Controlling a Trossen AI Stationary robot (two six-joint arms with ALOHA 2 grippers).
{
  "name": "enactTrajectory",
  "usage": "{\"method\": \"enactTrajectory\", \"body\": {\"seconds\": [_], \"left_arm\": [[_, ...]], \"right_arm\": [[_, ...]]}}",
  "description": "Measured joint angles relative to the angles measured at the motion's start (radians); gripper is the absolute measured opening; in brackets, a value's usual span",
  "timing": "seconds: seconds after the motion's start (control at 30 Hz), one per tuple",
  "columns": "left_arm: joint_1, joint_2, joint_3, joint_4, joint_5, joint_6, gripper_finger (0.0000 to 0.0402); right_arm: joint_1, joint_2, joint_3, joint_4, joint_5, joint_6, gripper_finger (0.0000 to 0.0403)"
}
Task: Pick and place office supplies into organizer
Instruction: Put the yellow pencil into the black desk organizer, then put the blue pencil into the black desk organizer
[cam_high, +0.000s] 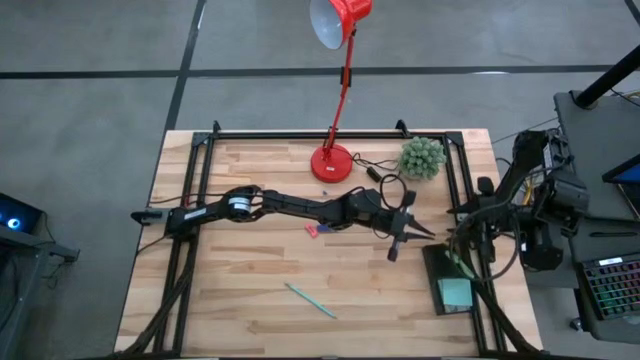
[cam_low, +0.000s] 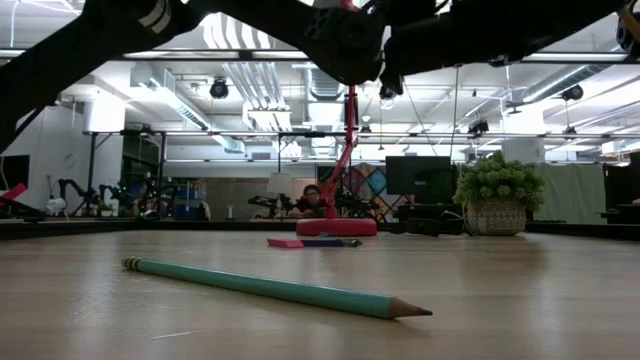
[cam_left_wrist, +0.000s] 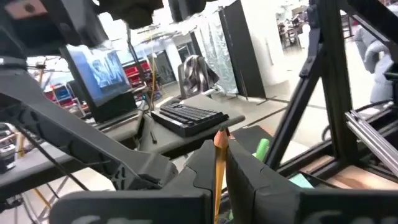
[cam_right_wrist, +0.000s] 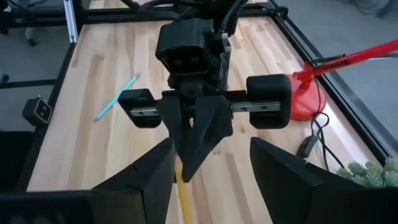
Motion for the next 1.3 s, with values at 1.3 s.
{"method": "enactTrajectory", "body": {"seconds": [1.3], "left_arm": [[0.004, 0.005, 0.003, 0.001, -0.016, -0.001, 0.0047]], "right_arm": [[0.000, 0.001, -0.011, 0.001, 0.003, 0.004, 0.0199]]}}
